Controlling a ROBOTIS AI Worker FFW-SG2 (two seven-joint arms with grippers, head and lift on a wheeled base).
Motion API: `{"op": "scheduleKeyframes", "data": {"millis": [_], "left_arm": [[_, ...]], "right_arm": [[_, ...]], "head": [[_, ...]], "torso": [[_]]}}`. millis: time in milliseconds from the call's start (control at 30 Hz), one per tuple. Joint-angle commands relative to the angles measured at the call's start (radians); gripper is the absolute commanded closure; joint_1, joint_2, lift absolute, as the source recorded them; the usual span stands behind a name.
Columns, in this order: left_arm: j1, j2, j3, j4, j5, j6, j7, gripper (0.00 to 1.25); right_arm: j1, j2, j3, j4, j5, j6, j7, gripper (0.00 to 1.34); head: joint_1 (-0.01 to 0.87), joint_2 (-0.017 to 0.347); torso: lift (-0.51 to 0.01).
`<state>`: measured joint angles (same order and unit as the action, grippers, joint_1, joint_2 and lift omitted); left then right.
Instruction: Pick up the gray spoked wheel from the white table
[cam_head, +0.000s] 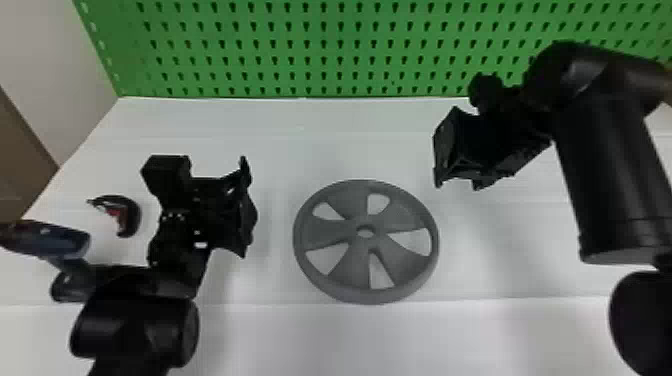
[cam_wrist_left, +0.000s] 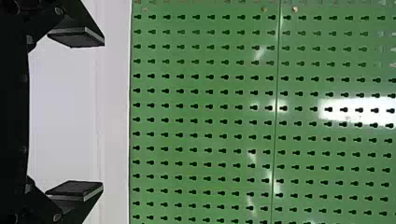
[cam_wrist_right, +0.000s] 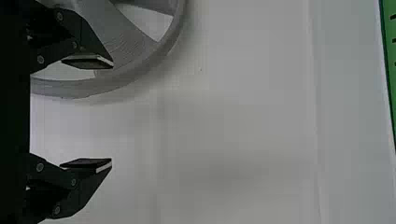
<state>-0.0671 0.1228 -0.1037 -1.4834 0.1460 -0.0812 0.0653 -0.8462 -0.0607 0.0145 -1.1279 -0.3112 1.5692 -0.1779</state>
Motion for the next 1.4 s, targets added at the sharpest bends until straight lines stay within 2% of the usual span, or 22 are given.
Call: {"op": "scheduleKeyframes", "data": {"millis": [0,800,1033,1200,1367], "left_arm": [[0.000,0.001,-0.001,0.000,0.001,0.001,0.001,0.19],[-0.003,0.005,-0.005,0.000,0.003,0.003,0.001,0.19],[-0.007,0.005,-0.010,0.000,0.000,0.009,0.001,0.19],[-0.007,0.006,-0.011,0.000,0.000,0.011,0.001,0.19],[-0.008,0.006,-0.014,0.002,-0.005,0.014,0.001,0.19]], "right_arm": [[-0.016,-0.004,0.021,0.020,0.003,0.003,0.000,0.51],[0.015,-0.011,0.038,0.048,-0.032,0.003,0.000,0.51],[0.013,-0.031,0.064,0.053,-0.068,0.003,0.000,0.51],[0.030,-0.036,0.061,0.054,-0.088,0.003,0.000,0.51],[0.022,-0.053,0.099,0.088,-0.118,0.003,0.000,0.51]], "head": [[0.770,0.044],[0.770,0.044],[0.770,0.044],[0.770,0.044],[0.770,0.044]], "torso": [[-0.098],[-0.098],[-0.098],[-0.098],[-0.098]]}}
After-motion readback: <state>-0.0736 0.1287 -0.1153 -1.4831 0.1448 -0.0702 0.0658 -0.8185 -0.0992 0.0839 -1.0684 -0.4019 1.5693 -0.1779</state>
